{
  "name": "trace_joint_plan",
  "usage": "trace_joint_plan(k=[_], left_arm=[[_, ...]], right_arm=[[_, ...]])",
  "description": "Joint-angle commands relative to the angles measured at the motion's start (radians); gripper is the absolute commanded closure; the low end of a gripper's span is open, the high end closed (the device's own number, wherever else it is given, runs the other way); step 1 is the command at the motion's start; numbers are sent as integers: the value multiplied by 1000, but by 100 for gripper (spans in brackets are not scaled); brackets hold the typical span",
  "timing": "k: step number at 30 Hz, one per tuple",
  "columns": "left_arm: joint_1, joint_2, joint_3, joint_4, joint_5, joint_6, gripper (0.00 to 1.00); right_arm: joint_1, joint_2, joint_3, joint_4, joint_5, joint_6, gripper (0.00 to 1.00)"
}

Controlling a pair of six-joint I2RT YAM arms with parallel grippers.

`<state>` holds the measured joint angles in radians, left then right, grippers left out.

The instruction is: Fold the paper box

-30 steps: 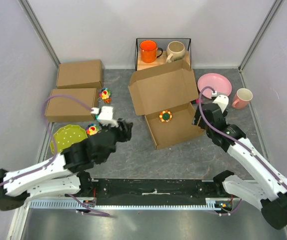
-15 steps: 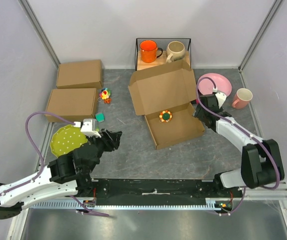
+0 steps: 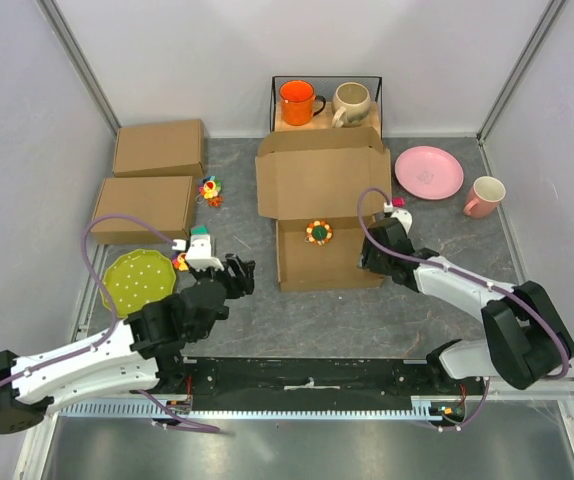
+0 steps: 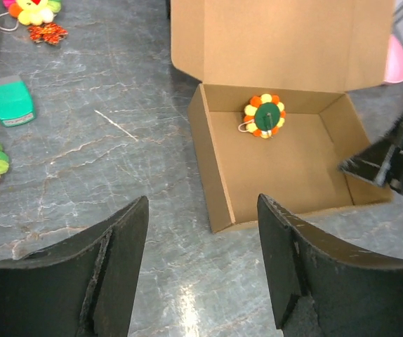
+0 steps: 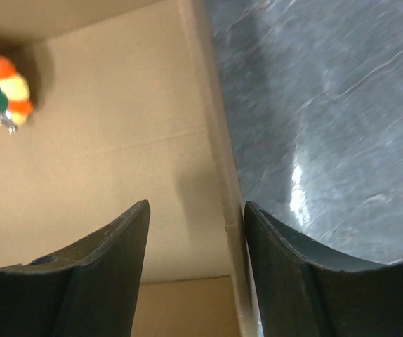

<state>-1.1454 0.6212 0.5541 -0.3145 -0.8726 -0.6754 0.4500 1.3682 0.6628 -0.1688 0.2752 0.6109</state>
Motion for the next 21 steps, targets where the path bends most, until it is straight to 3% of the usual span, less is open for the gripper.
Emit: trace_joint_plan(k=[1, 4, 7, 8, 11, 13, 17, 21], left_arm=[[64, 96, 24, 127, -13, 23, 29], [177, 136, 44, 166, 79, 43, 27], [384, 202, 66, 276, 291, 82, 22], [509, 263, 102, 302, 443, 77, 18], [669, 433, 240, 342, 694, 150, 8], [710, 545, 347, 287, 754, 184, 6], [802, 800, 646, 154, 1013, 281, 5], [831, 986, 799, 51, 1107, 347, 7]], right_arm=[[36, -57, -63, 34, -7, 35, 37], [36, -75, -84, 6, 31, 21, 33], [36, -118, -94, -26, 53, 16, 26], [36, -153, -92, -34, 67, 15, 25], [36, -211, -60, -69, 78, 3, 20], [36, -228, -26, -119, 76, -17, 18], [36, -286, 41, -182, 64, -39, 18], [36, -342, 84, -242, 39, -54, 17]])
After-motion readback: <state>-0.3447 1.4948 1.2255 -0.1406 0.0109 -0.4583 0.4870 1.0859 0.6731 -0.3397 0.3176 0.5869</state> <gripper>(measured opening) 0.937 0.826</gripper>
